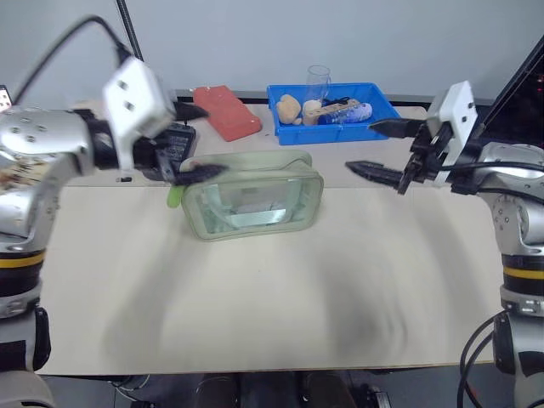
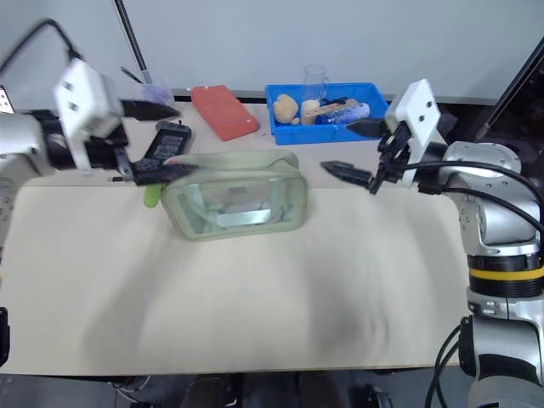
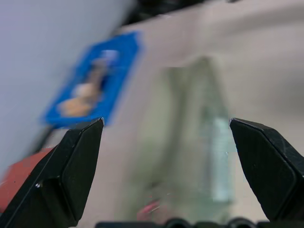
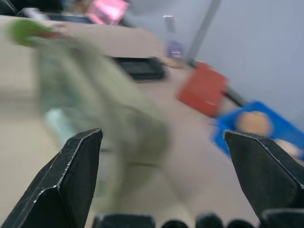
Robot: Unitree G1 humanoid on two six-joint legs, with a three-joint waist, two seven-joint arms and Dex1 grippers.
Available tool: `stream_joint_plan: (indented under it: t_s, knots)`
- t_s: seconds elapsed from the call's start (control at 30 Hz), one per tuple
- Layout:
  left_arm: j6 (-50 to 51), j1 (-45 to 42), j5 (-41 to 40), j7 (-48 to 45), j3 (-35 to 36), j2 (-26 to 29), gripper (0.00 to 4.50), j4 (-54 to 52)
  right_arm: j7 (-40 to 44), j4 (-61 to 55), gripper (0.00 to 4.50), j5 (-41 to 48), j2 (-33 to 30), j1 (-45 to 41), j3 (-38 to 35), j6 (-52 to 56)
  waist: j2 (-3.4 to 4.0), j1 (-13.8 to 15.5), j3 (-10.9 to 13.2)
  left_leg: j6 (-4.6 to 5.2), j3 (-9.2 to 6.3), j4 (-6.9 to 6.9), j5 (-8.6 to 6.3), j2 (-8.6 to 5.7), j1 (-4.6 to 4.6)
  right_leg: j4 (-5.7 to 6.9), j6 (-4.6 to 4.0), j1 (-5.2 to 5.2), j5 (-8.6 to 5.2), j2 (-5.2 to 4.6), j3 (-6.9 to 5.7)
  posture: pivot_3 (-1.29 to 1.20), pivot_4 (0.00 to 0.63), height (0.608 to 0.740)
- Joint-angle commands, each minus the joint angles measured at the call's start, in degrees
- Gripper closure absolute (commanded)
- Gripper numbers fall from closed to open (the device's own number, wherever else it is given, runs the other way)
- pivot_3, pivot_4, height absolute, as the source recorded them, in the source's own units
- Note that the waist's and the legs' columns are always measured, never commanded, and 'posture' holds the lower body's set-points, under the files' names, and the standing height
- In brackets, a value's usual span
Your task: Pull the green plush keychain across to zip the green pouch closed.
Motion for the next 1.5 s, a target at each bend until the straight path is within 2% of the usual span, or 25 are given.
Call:
stream_joint_plan:
  t_s: [0.03,0.2,0.3,0.33,0.37,0.53,0.57,0.63,0.8,0.93,1.17,1.27,1.37,1.47,1.5]
  knots:
    - [-8.45,-1.01,10.45,-0.90,-6.51,-1.14,0.00,0.52,-3.32,-8.99,0.02,3.82,1.52,-0.04,-0.90,4.70,0.00,0.18,0.00,0.00,0.00,0.00,0.00,-0.01,0.00,0.01,0.00,0.00,0.00,0.00,0.00,0.00,0.150,0.740]
    - [-13.88,-2.09,16.23,-0.38,-9.29,-6.06,0.00,6.04,-6.01,-13.10,0.02,4.11,2.41,0.60,-0.70,7.28,0.00,1.18,0.00,0.00,0.01,0.12,0.00,-0.02,-0.09,-0.01,0.00,-0.02,0.00,-0.02,0.00,0.00,0.150,0.740]
    - [-16.81,-1.89,18.66,-0.65,-9.58,-7.79,0.75,8.94,-6.79,-14.06,0.00,4.30,2.06,1.14,-0.94,7.96,0.00,1.57,0.00,0.00,0.02,0.14,0.00,-0.03,-0.13,-0.04,-0.02,-0.03,0.00,-0.04,0.00,0.00,0.150,0.740]
    - [-18.04,-1.82,19.46,-1.01,-9.63,-7.92,1.29,9.84,-7.10,-14.33,0.00,4.34,1.93,1.23,-0.99,8.22,0.00,1.59,0.00,0.00,0.01,0.15,0.00,-0.02,-0.15,-0.04,-0.04,-0.03,-0.01,-0.04,0.00,0.00,0.150,0.740]
    - [-19.19,-1.75,19.95,-1.42,-9.55,-8.12,1.62,10.57,-7.37,-14.55,0.00,4.38,1.83,1.31,-1.05,8.48,0.00,1.60,0.00,0.00,0.01,0.16,0.01,-0.02,-0.15,-0.04,-0.03,-0.03,-0.01,-0.04,0.00,0.00,0.150,0.740]
    - [-22.98,-2.41,21.23,-2.03,-8.83,-9.57,4.21,12.92,-8.50,-14.98,0.00,4.00,1.49,2.04,-1.26,8.81,0.00,1.61,0.00,0.01,0.01,0.16,0.01,-0.03,-0.15,-0.03,-0.01,-0.03,0.01,-0.04,0.00,0.00,0.150,0.740]
    - [-24.35,-2.96,21.40,-1.54,-8.29,-10.15,4.43,13.72,-8.53,-14.88,0.00,3.81,1.12,2.28,-1.26,8.77,0.00,1.61,0.00,0.01,0.00,0.16,0.01,-0.02,-0.15,-0.03,-0.01,-0.03,0.01,-0.04,0.00,0.00,0.150,0.740]
    - [-27.29,-3.59,20.59,-1.61,-7.01,-11.02,4.43,15.31,-7.84,-14.62,0.00,3.08,-0.15,3.11,-1.02,8.16,0.00,1.69,0.00,0.01,0.00,0.16,0.01,-0.02,-0.15,-0.02,0.00,-0.03,0.01,-0.04,0.00,0.00,0.150,0.740]
    - [-34.99,-2.73,17.89,-9.31,-5.94,-8.75,4.43,17.82,-3.74,-13.85,0.00,3.24,-4.48,4.92,-1.29,7.37,0.00,1.60,0.00,0.01,-0.01,0.19,0.01,-0.02,-0.25,-0.06,0.00,-0.07,0.01,-0.04,0.00,0.00,0.150,0.740]
    - [-35.31,-2.56,15.88,-11.99,-5.31,-9.49,4.43,16.93,-1.36,-14.01,0.00,4.04,-6.60,6.22,-1.55,7.39,0.00,1.58,0.00,0.02,-0.02,0.19,0.00,-0.02,-0.24,-0.04,0.01,-0.08,0.01,-0.03,0.00,0.00,0.150,0.740]
    - [-33.61,0.29,16.03,-11.33,-4.90,-10.75,4.43,13.71,-1.75,-14.58,0.00,4.05,-5.66,8.33,-1.22,7.05,0.00,1.59,0.00,0.02,-0.04,0.22,0.01,-0.03,-0.25,-0.03,0.03,-0.07,0.02,-0.03,0.00,0.00,0.150,0.740]
    - [-32.49,0.45,15.44,-12.19,-4.31,-10.35,3.36,13.31,-1.31,-14.40,0.00,3.49,-5.98,9.52,-1.13,6.24,0.00,1.59,0.00,0.02,-0.05,0.25,0.01,-0.02,-0.25,-0.01,0.03,-0.06,0.02,-0.03,0.00,0.00,0.150,0.740]
    - [-28.74,0.10,12.18,-13.27,-2.82,-10.57,1.88,11.51,-1.13,-13.99,0.00,2.78,-6.20,10.19,-0.80,5.39,0.00,1.58,0.00,0.02,-0.04,0.25,0.01,-0.03,-0.25,-0.02,0.04,-0.06,0.02,-0.03,0.00,0.00,0.150,0.740]
    - [-18.21,-0.86,3.81,-12.91,0.04,-12.21,0.44,7.12,-1.15,-13.39,0.00,2.02,-5.77,10.49,-0.13,4.63,0.00,1.57,0.00,0.02,-0.06,0.27,0.01,-0.03,-0.26,0.00,0.05,-0.06,0.02,-0.03,0.00,0.00,0.150,0.740]
    - [-12.13,-1.19,-0.77,-12.73,1.14,-12.46,0.09,4.61,-1.35,-12.96,0.00,1.80,-5.19,10.54,0.28,4.46,0.00,1.58,0.00,0.02,-0.06,0.28,0.01,-0.03,-0.26,0.00,0.06,-0.06,0.02,-0.03,0.00,0.00,0.150,0.740]
